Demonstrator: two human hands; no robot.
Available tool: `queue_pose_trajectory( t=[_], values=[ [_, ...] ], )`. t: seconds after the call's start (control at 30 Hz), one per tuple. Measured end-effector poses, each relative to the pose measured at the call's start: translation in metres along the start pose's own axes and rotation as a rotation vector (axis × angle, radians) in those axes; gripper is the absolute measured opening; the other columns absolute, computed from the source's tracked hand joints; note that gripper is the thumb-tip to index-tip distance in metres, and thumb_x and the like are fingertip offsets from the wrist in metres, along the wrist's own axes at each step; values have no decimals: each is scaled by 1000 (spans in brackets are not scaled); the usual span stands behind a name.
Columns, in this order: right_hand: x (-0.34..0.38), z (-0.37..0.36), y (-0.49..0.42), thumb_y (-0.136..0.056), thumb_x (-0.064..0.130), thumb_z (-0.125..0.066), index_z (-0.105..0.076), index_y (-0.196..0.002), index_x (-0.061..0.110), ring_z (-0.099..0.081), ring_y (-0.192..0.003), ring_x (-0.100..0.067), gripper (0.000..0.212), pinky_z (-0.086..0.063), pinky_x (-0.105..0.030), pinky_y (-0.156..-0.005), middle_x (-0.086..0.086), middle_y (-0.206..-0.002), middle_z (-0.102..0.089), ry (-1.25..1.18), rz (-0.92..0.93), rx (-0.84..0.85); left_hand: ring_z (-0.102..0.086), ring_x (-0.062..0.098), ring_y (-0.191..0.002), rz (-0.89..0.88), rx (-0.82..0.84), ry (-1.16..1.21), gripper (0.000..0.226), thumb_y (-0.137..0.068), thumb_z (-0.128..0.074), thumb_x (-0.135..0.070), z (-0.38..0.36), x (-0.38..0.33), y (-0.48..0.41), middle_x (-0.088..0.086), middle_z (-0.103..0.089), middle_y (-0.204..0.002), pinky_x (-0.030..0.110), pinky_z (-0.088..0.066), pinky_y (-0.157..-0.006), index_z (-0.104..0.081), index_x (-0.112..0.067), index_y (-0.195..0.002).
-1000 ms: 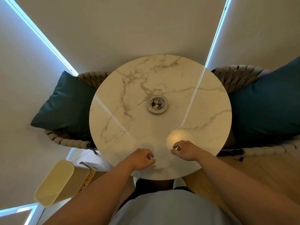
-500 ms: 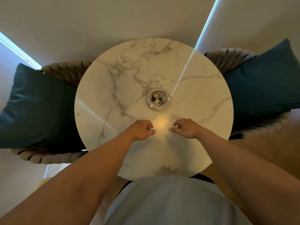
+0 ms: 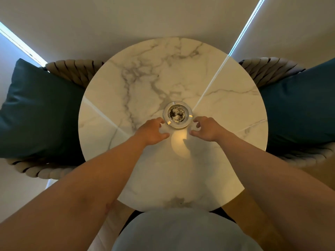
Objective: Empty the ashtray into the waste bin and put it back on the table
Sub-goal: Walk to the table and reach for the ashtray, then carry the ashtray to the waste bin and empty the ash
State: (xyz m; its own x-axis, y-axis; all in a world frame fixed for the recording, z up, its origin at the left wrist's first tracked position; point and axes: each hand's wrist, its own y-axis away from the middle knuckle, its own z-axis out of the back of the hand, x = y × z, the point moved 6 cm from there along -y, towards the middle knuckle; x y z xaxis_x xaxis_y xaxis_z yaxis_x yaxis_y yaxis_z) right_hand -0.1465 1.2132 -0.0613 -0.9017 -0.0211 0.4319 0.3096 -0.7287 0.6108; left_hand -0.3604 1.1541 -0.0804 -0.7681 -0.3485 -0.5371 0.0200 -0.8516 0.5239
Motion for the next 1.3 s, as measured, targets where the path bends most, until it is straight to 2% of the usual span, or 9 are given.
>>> queue_pose_trajectory(
  t=[0.13, 0.27, 0.43, 0.63, 0.77, 1.07, 1.3],
  values=[
    [1, 12, -19, -83, 38, -74, -49, -136, 8, -58, -117, -33, 66, -49, -41, -95, -15, -127, -61, 33, 60, -42, -56, 23, -118, 21, -52, -41, 86, -74, -79, -48, 6, -7, -21, 4, -54, -133, 40, -48, -96, -37, -23, -144],
    [5, 18, -36, -73, 33, -83, -50, -126, 7, -56, -112, -36, 68, -48, -41, -87, -18, -122, -59, 42, 96, -63, -53, 26, -119, 5, -85, -60, 102, -62, -83, -51, 12, -15, -41, 7, -51, -130, 45, -48, -94, -29, -28, -145],
    [8, 13, -50, -62, 43, -87, -47, -117, 12, -54, -109, -37, 75, -51, -49, -90, -14, -115, -54, 95, 56, -65, -48, 30, -125, 0, -63, -182, 118, -53, -88, -55, 13, -19, -61, 8, -48, -133, 45, -48, -91, -23, -26, -148],
    [13, 4, -59, -57, 44, -91, -33, -140, 18, -50, -121, -36, 105, -50, -51, -95, -12, -129, -48, 121, 25, -30, -52, 30, -117, -37, -33, -223, 113, -47, -91, -45, 10, -22, -69, 7, -50, -124, 40, -45, -82, -30, -25, -141],
    [13, 1, -64, -59, 39, -92, -24, -148, 17, -47, -124, -37, 114, -49, -49, -96, -14, -134, -46, 129, 22, -36, -52, 31, -119, -33, -8, -228, 117, -47, -92, -43, 6, -21, -72, 7, -50, -127, 43, -48, -86, -28, -27, -143],
    [14, -3, -71, -59, 36, -92, -19, -152, 15, -47, -124, -36, 120, -49, -49, -95, -15, -134, -45, 92, 33, -35, -49, 32, -124, -38, -18, -223, 124, -48, -92, -46, 2, -23, -80, 9, -49, -134, 45, -47, -90, -21, -27, -148],
    [20, 5, -70, -59, 35, -93, -16, -153, 14, -47, -126, -37, 123, -48, -49, -99, -16, -135, -46, 77, 53, -48, -51, 32, -122, -55, -59, -216, 122, -49, -92, -49, 11, -29, -78, 9, -50, -131, 45, -49, -89, -23, -28, -147]
  ],
)
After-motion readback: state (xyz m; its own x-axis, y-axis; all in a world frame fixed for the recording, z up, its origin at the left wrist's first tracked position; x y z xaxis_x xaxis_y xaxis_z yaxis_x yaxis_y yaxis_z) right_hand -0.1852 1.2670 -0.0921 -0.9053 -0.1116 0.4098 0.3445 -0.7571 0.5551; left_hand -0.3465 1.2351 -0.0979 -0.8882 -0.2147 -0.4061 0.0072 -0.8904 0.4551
